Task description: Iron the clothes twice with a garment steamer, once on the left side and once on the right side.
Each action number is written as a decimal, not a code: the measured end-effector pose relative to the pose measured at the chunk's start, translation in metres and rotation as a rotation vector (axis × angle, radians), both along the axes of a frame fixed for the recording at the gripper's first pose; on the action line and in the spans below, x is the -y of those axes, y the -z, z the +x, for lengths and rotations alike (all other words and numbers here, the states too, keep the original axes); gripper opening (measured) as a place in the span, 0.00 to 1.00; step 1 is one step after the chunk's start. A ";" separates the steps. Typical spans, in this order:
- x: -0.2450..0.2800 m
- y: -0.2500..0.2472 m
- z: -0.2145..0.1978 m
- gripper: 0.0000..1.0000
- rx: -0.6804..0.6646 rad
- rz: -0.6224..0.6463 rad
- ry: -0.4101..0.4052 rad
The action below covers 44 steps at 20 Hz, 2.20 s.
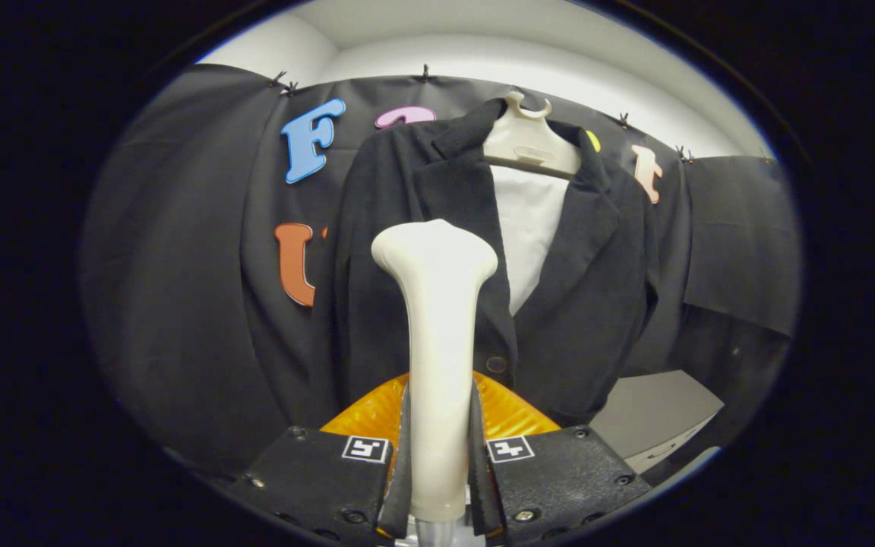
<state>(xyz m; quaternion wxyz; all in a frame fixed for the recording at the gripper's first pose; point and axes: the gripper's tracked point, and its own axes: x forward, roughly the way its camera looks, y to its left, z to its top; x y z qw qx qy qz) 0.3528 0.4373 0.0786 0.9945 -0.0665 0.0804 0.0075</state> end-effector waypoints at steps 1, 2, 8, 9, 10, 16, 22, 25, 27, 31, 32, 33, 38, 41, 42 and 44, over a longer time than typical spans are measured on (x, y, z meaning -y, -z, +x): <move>0.001 0.006 -0.001 0.34 -0.009 0.000 -0.002; 0.002 0.014 -0.003 0.34 -0.023 0.003 -0.005; 0.009 0.051 -0.011 0.34 -0.072 -0.014 -0.012; 0.010 0.057 -0.013 0.34 -0.079 -0.018 -0.014; 0.011 0.063 -0.017 0.34 -0.088 -0.021 -0.015; 0.020 0.108 -0.023 0.34 -0.164 -0.019 -0.018; 0.032 0.152 -0.029 0.34 -0.225 -0.032 -0.007; 0.035 0.169 -0.031 0.34 -0.246 -0.050 -0.007; 0.036 0.182 -0.032 0.34 -0.260 -0.066 -0.006; 0.036 0.210 -0.033 0.34 -0.297 -0.089 -0.019; 0.037 0.218 -0.037 0.34 -0.305 -0.089 -0.017; 0.039 0.225 -0.038 0.34 -0.310 -0.097 -0.015; 0.045 0.268 -0.045 0.34 -0.384 -0.106 -0.020; 0.049 0.286 -0.049 0.34 -0.413 -0.111 -0.019; 0.050 0.292 -0.049 0.34 -0.418 -0.116 -0.019; 0.053 0.303 -0.052 0.34 -0.435 -0.122 -0.020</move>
